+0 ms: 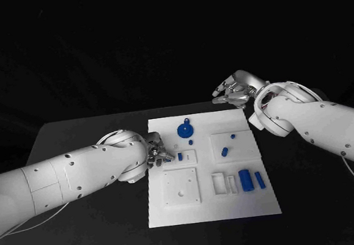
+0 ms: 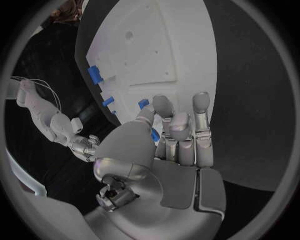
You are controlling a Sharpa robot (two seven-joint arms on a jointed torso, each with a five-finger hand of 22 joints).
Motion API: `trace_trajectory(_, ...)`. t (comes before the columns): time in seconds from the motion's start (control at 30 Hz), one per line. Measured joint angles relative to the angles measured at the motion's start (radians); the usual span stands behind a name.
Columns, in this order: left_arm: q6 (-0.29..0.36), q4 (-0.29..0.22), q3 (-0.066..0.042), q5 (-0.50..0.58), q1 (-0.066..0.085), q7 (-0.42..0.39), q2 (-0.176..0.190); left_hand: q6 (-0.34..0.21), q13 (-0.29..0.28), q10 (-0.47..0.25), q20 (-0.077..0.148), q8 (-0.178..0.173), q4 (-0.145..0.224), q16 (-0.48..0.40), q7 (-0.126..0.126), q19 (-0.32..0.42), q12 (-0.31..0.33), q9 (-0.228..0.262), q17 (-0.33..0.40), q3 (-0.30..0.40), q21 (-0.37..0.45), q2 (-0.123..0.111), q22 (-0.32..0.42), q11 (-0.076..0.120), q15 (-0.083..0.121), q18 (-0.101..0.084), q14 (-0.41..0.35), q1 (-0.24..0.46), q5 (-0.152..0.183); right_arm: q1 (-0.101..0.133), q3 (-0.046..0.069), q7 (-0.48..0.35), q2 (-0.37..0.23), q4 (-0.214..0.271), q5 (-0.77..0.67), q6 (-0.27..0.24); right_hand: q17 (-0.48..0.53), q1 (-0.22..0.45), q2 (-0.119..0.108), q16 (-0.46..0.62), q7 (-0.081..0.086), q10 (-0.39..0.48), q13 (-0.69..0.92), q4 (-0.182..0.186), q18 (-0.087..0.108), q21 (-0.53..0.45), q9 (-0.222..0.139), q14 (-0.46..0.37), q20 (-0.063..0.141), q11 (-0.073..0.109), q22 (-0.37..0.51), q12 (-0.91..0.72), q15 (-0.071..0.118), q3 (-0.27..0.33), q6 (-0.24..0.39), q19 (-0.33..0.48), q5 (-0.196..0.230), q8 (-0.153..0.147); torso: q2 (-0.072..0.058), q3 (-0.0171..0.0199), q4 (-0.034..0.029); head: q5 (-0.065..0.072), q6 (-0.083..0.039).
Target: Assemble the parts on the task board
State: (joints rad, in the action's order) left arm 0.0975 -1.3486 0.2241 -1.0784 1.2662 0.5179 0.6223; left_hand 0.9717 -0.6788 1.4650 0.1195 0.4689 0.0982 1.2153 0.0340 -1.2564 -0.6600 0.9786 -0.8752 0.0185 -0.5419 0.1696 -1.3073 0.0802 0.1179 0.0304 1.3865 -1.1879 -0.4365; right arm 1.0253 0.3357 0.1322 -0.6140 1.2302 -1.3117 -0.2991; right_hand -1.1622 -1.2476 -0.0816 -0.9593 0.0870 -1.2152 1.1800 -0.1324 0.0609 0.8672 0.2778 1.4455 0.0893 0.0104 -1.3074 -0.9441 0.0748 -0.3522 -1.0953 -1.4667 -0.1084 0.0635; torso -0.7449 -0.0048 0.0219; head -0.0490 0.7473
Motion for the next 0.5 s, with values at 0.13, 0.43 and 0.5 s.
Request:
trace_trajectory(0.13,0.0,0.0,0.0,-0.004,-0.001,0.001,-0.001,0.0,0.004,0.0,0.0,0.005,0.0,0.0,0.0,0.0,-0.004,0.01,-0.005,0.0,0.0,-0.003,0.0,0.0,0.004,0.0,0.004,0.003,0.0,0.0,0.0,0.0,0.0,0.0,0.0,0.0,0.0,0.0,0.0,0.0,0.0,0.0,0.0,0.0,0.0,0.0,0.0,0.0,0.0,0.0,0.0,0.0,0.0,0.0,0.0,0.0,0.0,0.0,0.0,-0.0002,-0.0002,0.001,0.0)
trace_trajectory(0.43,0.002,-0.001,0.0,-0.013,-0.002,0.002,-0.003,0.002,0.007,0.0,0.0,0.009,-0.004,0.0,0.002,0.0,-0.008,0.016,-0.009,-0.004,0.0,-0.011,-0.001,0.0,0.0,0.0,0.007,0.003,0.0,-0.001,0.0,0.0,0.0,0.0,0.0,0.0,0.0,0.0,0.0,0.0,0.0,0.0,0.0,0.0,0.0,0.0,0.0,0.0,0.0,0.0,0.0,0.0,0.0,0.0,0.0,0.0,0.0,0.0,0.0,-0.0004,-0.001,0.003,0.0)
trace_trajectory(0.5,0.001,0.0,0.0,-0.014,-0.002,0.003,-0.003,0.002,0.01,0.0,0.0,0.01,-0.011,0.0,0.002,0.0,-0.008,0.016,-0.009,-0.012,0.0,-0.012,-0.001,0.0,0.0,0.0,0.007,0.004,0.008,-0.001,0.0,0.0,0.0,0.0,0.0,0.0,0.0,0.0,0.0,0.0,0.0,0.0,0.0,0.0,0.0,0.0,0.0,0.0,0.0,0.0,0.0,0.0,0.0,0.0,0.0,0.0,0.0,0.0,0.0,-0.0004,-0.001,0.003,0.0)
